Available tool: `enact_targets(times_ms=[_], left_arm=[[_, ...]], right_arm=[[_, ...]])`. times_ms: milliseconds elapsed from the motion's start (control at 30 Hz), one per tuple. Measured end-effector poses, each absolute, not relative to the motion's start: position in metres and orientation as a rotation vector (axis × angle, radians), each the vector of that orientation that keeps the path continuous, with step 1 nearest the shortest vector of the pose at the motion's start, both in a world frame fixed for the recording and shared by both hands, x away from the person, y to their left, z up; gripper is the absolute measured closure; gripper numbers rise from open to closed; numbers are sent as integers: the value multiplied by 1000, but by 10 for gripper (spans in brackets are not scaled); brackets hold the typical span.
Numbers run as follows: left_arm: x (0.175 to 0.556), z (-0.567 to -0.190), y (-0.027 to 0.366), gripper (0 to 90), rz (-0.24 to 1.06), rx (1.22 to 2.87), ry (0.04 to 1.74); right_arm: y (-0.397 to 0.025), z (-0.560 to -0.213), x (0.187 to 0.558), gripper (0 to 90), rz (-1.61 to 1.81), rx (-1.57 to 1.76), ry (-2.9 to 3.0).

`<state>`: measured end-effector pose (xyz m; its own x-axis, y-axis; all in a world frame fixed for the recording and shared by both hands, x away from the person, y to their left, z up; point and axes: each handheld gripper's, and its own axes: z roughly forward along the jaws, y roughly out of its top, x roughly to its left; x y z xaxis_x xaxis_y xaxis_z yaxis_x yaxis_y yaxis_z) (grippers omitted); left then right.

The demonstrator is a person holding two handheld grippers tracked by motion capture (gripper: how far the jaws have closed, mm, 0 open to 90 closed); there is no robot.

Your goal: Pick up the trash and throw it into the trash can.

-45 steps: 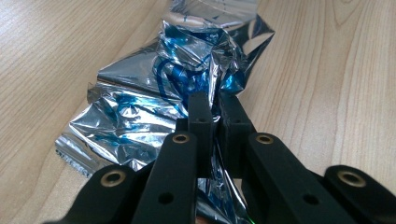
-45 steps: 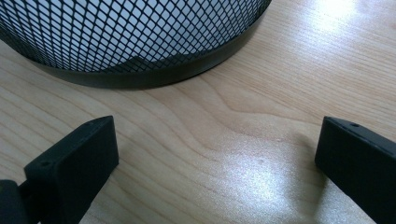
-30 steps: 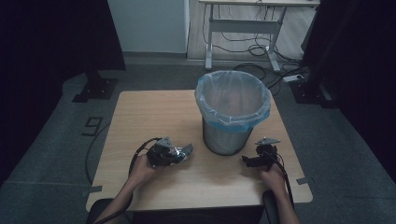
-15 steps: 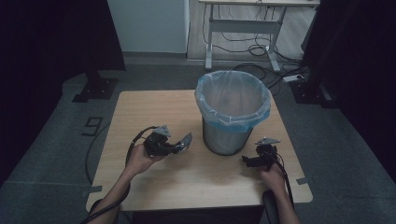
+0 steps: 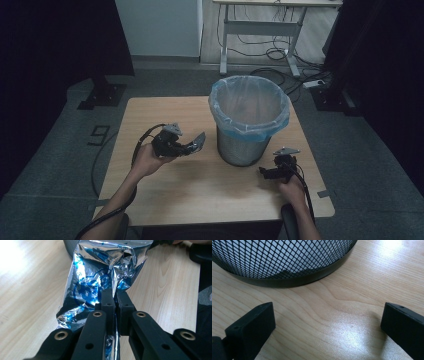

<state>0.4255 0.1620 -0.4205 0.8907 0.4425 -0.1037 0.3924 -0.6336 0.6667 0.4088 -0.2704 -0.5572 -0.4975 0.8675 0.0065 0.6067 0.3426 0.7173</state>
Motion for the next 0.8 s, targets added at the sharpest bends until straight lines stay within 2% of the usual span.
enact_targets(times_ms=[800], left_arm=[[444,-328,165,859,124,2297,575]], right_arm=[[-270,-557,409,0,949,1299,2235]])
